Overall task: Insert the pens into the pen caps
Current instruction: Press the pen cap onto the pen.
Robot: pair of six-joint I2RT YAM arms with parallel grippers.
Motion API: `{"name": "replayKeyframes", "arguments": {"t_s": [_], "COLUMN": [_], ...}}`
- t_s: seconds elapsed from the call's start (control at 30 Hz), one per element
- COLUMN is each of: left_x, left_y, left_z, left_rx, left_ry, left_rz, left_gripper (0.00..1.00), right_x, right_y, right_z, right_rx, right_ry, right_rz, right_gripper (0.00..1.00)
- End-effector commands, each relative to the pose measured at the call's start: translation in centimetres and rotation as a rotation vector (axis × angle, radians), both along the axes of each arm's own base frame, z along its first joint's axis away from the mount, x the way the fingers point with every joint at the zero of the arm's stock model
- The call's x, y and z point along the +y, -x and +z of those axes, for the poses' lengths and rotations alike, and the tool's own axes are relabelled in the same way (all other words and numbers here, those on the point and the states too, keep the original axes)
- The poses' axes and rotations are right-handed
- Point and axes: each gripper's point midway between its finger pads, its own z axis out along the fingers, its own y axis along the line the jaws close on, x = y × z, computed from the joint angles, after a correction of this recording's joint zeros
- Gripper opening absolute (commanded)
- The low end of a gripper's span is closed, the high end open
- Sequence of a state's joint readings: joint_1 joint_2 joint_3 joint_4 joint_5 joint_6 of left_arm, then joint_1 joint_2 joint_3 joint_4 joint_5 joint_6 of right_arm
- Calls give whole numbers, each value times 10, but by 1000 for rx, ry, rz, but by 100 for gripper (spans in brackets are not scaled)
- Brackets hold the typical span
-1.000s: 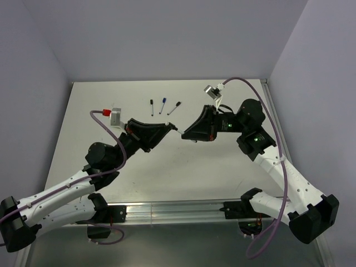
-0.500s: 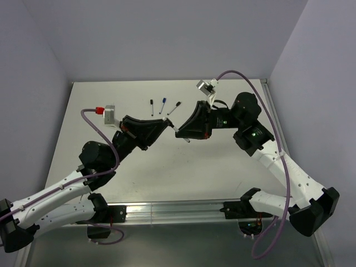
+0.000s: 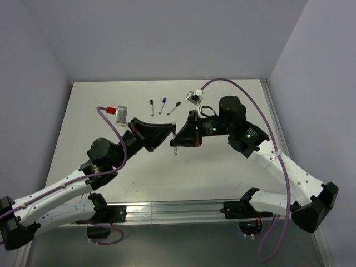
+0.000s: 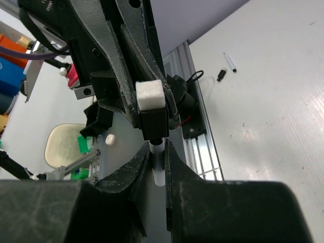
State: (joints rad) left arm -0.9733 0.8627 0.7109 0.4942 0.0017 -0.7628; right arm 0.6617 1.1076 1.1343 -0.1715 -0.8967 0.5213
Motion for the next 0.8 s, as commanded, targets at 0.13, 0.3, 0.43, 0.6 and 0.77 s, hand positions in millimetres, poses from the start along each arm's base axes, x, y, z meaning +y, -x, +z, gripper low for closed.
{"name": "replayKeyframes", "arguments": {"t_s": [0.13, 0.3, 0.43, 0.6, 0.77], "left_x": [-25, -17, -4, 15, 41], "left_y": [51, 44, 36, 25, 7], "left_z": [-94, -84, -69, -51, -36], "left_rx": [142, 132, 111, 81, 64], "left_ry": [-297, -294, -268, -253, -245], "left_rz": [-245, -189, -119, -31, 94], "left_gripper": [0, 5, 28, 43, 51], "right_x": [1, 3, 5, 8, 11], "right_y": [-54, -50, -46, -41, -39], "right_z": [65, 61, 60, 56, 52], "right_rx": [-232, -223, -229, -219, -214], "right_ry": [-142, -118, -112, -102, -94], "right_rz": [-245, -231, -215, -190, -173], "right_gripper": [0, 0, 0, 0, 0]}}
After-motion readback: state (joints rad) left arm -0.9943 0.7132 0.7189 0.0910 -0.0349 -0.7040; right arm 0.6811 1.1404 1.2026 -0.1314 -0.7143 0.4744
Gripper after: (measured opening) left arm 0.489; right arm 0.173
